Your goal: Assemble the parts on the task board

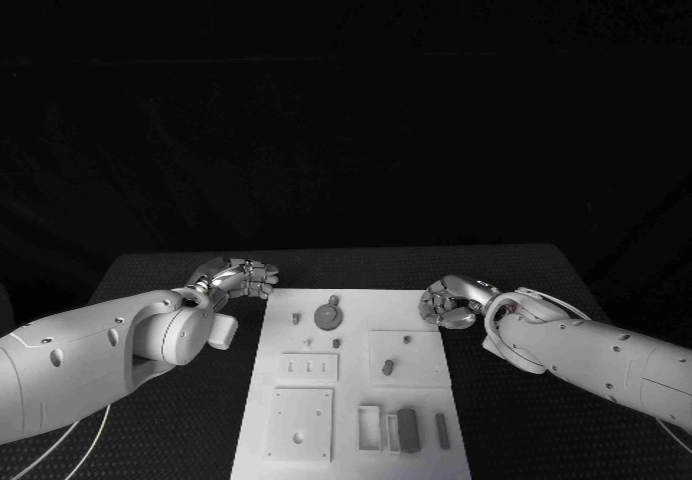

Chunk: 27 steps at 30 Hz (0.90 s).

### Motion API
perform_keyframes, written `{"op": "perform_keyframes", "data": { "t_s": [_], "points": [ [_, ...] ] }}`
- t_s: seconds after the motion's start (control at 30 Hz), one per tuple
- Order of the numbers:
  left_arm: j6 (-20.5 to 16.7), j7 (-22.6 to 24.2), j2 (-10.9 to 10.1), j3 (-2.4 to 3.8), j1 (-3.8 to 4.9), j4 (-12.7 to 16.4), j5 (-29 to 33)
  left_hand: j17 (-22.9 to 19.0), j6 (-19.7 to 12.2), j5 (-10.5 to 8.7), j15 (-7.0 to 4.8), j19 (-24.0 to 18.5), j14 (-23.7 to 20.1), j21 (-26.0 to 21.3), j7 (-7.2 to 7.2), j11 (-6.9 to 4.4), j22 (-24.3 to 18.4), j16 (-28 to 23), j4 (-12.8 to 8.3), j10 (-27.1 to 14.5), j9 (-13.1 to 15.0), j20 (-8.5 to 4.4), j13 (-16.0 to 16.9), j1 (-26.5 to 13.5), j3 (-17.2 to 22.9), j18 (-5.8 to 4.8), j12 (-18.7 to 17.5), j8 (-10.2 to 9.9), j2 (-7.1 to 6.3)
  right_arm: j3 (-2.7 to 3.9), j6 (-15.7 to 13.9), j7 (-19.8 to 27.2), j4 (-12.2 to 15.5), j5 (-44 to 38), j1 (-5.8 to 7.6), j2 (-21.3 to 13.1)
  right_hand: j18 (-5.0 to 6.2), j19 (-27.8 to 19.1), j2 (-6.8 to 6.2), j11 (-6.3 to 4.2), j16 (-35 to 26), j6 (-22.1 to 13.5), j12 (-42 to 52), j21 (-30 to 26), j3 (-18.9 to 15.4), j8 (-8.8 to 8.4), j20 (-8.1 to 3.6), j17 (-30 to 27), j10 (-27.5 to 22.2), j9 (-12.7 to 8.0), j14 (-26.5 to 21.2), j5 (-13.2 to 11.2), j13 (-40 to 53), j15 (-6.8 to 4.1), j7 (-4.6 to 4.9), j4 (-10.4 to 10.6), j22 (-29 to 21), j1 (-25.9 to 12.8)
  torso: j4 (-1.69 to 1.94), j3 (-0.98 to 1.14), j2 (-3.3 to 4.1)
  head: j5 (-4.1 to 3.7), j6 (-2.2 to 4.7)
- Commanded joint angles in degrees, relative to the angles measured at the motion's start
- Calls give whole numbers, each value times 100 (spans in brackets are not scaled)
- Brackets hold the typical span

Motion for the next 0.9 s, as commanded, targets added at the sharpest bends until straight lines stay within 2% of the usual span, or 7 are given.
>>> {"op": "perform_keyframes", "data": {
  "t_s": [0.03,0.33,0.47,0.53,0.63,0.73,0.9],
  "points": [
    [142,-101,9,5,4,26,-243,14,27,11,5,-27,54,34,28,-21,88,-34,-13,34,7,-17,19,-53,-9,86,-8,-12,9,1,-136,-51,81,297,-6,-16,170,72,11,-43,24,276,33,42,39,72,-9,11,18,41,17,171,-13,-45,115,-57,85,-101,6,-3,1,-20,1],
    [148,-300,11,7,6,92,-462,58,185,26,-1,-24,82,63,16,-125,95,-59,16,375,38,-20,114,-147,-33,95,126,46,19,30,-176,-266,436,326,15,-102,170,110,28,-66,33,327,63,69,44,92,-35,19,56,65,48,384,-31,-67,93,-187,73,-247,-7,-4,-1,4,7],
    [149,-489,26,8,11,164,-612,66,229,15,-2,-25,85,65,10,-127,94,-66,22,382,45,-21,118,-172,-40,96,117,62,10,39,-126,-499,641,248,135,-107,170,122,26,-78,34,354,81,75,32,105,-45,21,78,80,64,491,-36,-79,81,-242,66,-309,-9,-9,0,12,36],
    [208,-634,42,9,20,220,-719,69,242,10,-2,-25,86,66,7,-127,93,-68,27,385,47,-20,120,-188,-46,95,114,66,3,39,-142,-641,758,94,194,-104,170,123,25,-81,33,361,85,76,29,108,-47,21,82,83,67,513,-37,-82,78,-256,64,-322,-9,-4,-5,15,44],
    [387,-800,106,9,67,326,-852,101,298,-28,-20,-4,127,88,-15,-150,95,-58,81,441,47,-34,142,-290,-77,101,116,70,-34,40,-241,-841,988,-232,287,-69,170,126,6,-93,31,400,104,79,3,130,-50,19,97,103,76,548,-34,-92,65,-290,61,-366,-7,-5,-16,31,83],
    [520,-825,135,12,95,461,-849,128,391,-85,-31,2,148,97,-62,-192,89,-59,219,530,51,-47,176,-480,-118,102,136,89,-35,40,-280,-971,1159,-466,354,-19,170,128,-13,-101,30,415,119,79,9,139,-53,20,110,114,81,577,-30,-99,56,-313,58,-368,-2,-5,-21,38,82],
    [781,-1081,228,19,170,589,-848,166,583,-136,-38,-10,154,103,-145,-278,85,-77,300,718,48,-55,240,-602,-119,104,189,123,-18,40,-215,-1152,1381,-663,434,73,170,135,-23,-109,35,434,135,82,25,148,-57,22,126,126,91,582,-26,-107,48,-323,56,-372,4,-15,-42,60,114]
  ]
}}
